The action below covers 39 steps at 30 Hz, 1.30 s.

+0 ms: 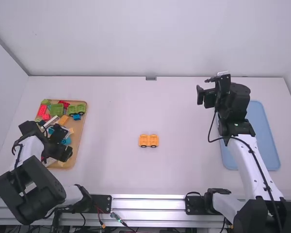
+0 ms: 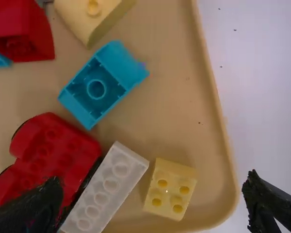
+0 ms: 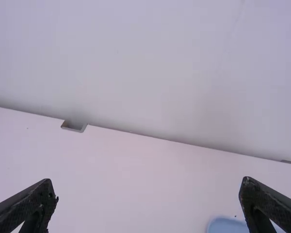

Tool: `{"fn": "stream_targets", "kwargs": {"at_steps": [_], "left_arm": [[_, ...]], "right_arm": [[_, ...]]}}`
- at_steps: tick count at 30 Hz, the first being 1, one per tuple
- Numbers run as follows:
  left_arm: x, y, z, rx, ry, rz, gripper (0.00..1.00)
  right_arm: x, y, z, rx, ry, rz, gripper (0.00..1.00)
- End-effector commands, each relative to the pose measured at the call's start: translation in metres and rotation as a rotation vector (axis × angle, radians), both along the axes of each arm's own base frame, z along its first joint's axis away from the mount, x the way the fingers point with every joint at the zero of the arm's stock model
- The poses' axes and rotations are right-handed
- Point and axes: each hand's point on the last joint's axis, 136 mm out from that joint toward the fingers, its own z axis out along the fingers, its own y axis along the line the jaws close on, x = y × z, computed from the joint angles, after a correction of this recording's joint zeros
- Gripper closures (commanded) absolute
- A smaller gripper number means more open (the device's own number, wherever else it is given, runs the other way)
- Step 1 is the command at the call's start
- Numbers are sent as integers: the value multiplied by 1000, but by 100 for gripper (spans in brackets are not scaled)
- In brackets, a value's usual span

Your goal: Assemble lego blocks to make yellow taxi

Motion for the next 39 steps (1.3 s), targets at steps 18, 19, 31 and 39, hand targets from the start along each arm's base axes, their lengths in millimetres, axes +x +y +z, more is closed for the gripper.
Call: {"fn": "stream_targets", "kwargs": {"at_steps": [18,19,31,39], "left_arm": [[-18,-4,-23,28,54,-86,13],[-18,-3,-25,35,51,-87,13],[-16,0,-36,67,21,-59,24],[-8,9,-32,102,-11,-39,1]], "right_arm": [[7,0,29,8,-82,-1,1],[7,0,29,8,-84,-1,1],[9,0,36,7,-114,-1,1],[9,0,34,7,-104,-1,1]]}}
